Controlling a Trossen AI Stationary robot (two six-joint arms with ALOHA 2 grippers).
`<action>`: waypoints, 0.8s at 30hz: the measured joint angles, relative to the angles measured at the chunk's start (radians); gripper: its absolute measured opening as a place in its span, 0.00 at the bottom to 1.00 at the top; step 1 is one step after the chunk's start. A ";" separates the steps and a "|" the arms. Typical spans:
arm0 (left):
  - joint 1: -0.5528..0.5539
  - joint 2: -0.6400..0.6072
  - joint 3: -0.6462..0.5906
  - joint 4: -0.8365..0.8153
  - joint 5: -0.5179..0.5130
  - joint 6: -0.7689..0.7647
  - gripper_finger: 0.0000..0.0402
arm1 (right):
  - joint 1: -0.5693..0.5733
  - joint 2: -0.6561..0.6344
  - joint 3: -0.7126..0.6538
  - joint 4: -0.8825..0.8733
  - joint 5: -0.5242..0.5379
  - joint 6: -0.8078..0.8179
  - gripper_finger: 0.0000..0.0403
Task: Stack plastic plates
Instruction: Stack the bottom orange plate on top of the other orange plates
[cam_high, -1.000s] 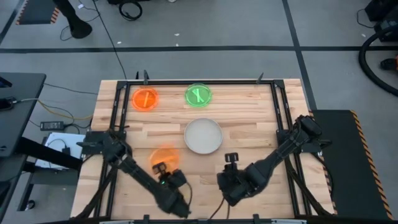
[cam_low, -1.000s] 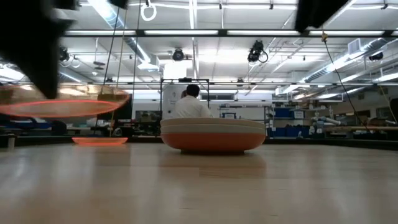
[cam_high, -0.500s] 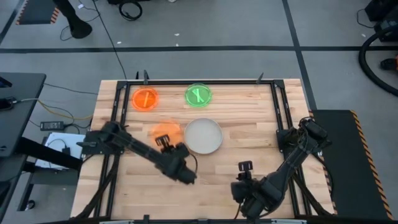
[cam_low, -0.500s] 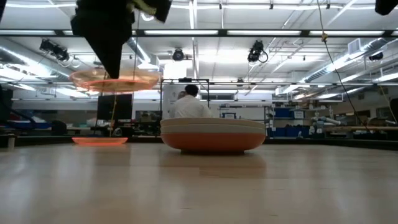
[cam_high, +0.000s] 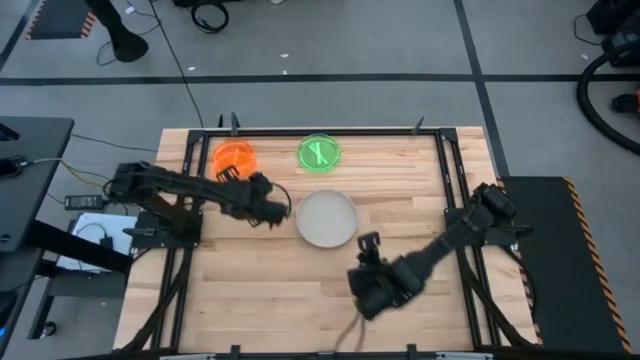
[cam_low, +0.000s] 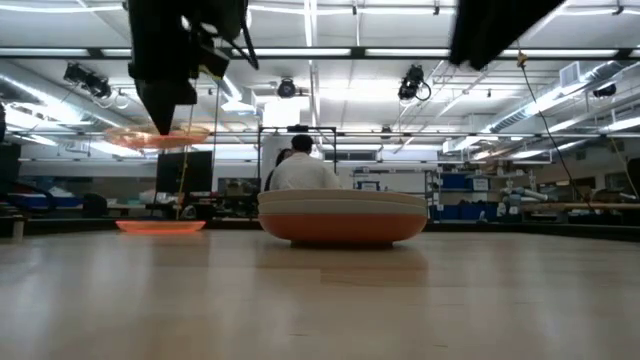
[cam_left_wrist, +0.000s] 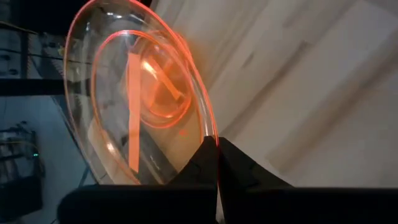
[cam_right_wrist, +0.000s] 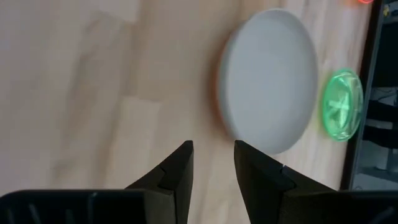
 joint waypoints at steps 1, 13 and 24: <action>0.035 -0.019 -0.022 0.030 0.000 0.042 0.01 | -0.026 0.000 0.000 0.014 0.000 -0.028 0.31; 0.382 -0.109 -0.247 0.352 0.013 0.411 0.01 | -0.212 0.000 0.000 0.072 -0.077 -0.159 0.31; 0.570 -0.108 -0.286 0.617 0.100 0.560 0.01 | -0.257 0.000 0.000 0.089 -0.077 -0.253 0.31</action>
